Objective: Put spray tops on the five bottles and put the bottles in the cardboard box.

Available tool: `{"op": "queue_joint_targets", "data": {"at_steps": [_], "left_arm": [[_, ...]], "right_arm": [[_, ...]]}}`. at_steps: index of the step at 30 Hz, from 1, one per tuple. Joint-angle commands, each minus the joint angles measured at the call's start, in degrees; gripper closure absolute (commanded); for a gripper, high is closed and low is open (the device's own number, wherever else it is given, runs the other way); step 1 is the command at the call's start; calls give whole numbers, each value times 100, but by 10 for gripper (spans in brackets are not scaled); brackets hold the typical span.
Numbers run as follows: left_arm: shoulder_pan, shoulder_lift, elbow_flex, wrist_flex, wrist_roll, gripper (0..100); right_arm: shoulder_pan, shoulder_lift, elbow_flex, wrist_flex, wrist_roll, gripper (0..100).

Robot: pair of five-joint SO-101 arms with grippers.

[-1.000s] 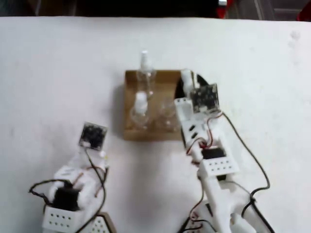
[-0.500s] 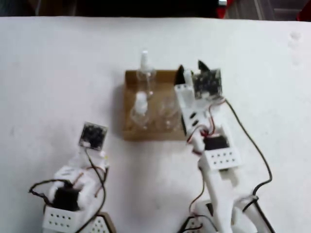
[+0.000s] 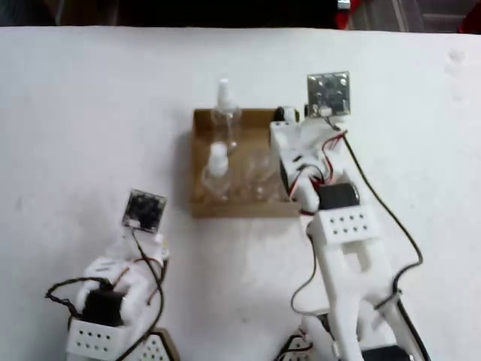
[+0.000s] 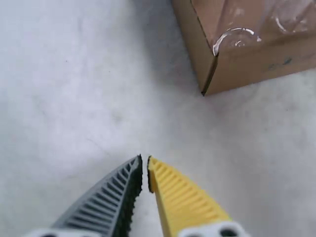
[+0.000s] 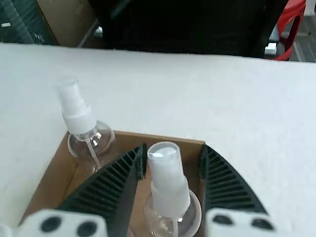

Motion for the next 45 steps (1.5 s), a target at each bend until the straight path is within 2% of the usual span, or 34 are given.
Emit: {"op": "queue_joint_targets", "data": {"at_steps": [1, 8, 13, 15, 24, 34, 45], "left_arm": [[-22, -40, 9, 35, -70, 976], [-13, -40, 9, 35, -70, 976], [-13, -40, 9, 35, -70, 976], [-13, -40, 9, 35, -70, 976], [-13, -40, 9, 35, -70, 976], [-13, -40, 9, 35, -70, 976], [-13, -40, 9, 35, -70, 976]], "right_arm": [[75, 312, -475, 22, -79, 853], [75, 391, -571, -4, -70, 858], [207, 391, -545, -13, -62, 992], [242, 382, -545, 4, -62, 961], [268, 330, -519, -198, -62, 982], [180, -620, 791, -1543, -53, 983], [189, -620, 1222, -1613, -53, 983]]}}
